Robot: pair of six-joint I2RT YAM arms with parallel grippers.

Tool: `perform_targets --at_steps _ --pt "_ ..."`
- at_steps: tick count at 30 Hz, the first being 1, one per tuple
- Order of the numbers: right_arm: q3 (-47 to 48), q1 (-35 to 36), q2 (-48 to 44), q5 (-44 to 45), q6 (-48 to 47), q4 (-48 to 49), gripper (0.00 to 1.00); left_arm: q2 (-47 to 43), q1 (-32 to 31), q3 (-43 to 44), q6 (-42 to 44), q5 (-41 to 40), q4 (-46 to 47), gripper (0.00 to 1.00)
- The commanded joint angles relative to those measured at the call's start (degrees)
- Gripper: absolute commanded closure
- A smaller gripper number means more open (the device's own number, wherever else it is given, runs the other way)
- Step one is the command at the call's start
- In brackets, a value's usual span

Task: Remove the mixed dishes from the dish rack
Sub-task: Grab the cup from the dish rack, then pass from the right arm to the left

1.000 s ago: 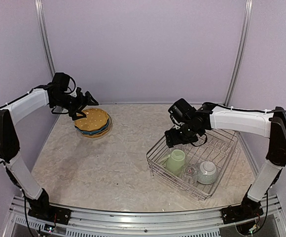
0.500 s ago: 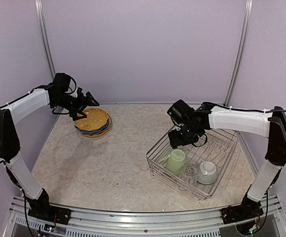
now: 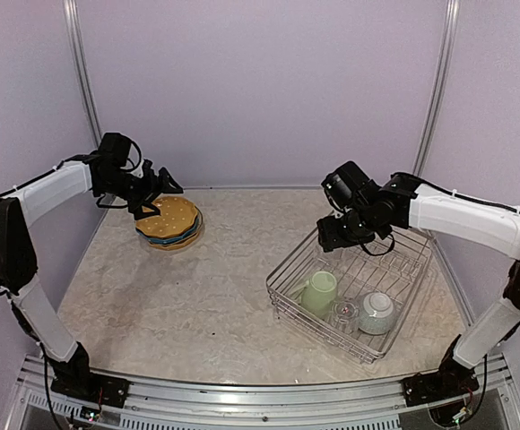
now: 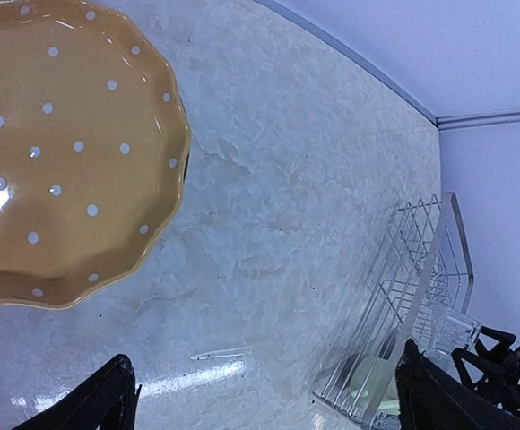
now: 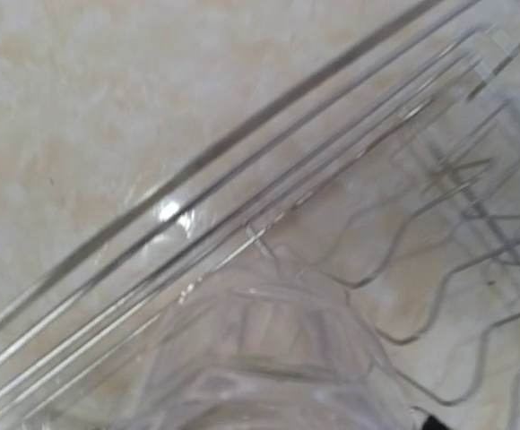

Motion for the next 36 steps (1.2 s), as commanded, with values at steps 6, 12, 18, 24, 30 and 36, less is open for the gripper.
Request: perform_targets --at_steps 6,12,18,24,30,36 --pt "-8.3 -1.1 -14.0 0.9 2.4 13.5 0.93 0.7 -1.1 0.2 0.7 10.5 3.7 0.04" --pt "-18.2 -5.6 -23.3 -9.9 5.9 30.1 0.96 0.6 -3.0 -2.9 -3.1 24.7 13.8 0.04" --pt "-28.7 -9.1 -27.8 -24.1 13.5 53.7 0.94 0.6 -7.3 -7.4 -10.4 37.4 29.5 0.04" --pt "-30.2 -9.1 -20.9 -37.7 20.6 71.3 0.96 0.7 -14.5 -9.7 -13.5 43.1 39.2 0.05" --pt "-28.3 -6.6 -12.6 -42.8 24.9 82.1 0.97 -0.3 -17.3 -11.0 -13.6 44.2 42.6 0.05" --pt "-27.0 -4.4 -7.2 -44.1 27.6 88.8 0.98 -0.6 -18.2 -12.7 -16.8 46.1 48.6 0.11"
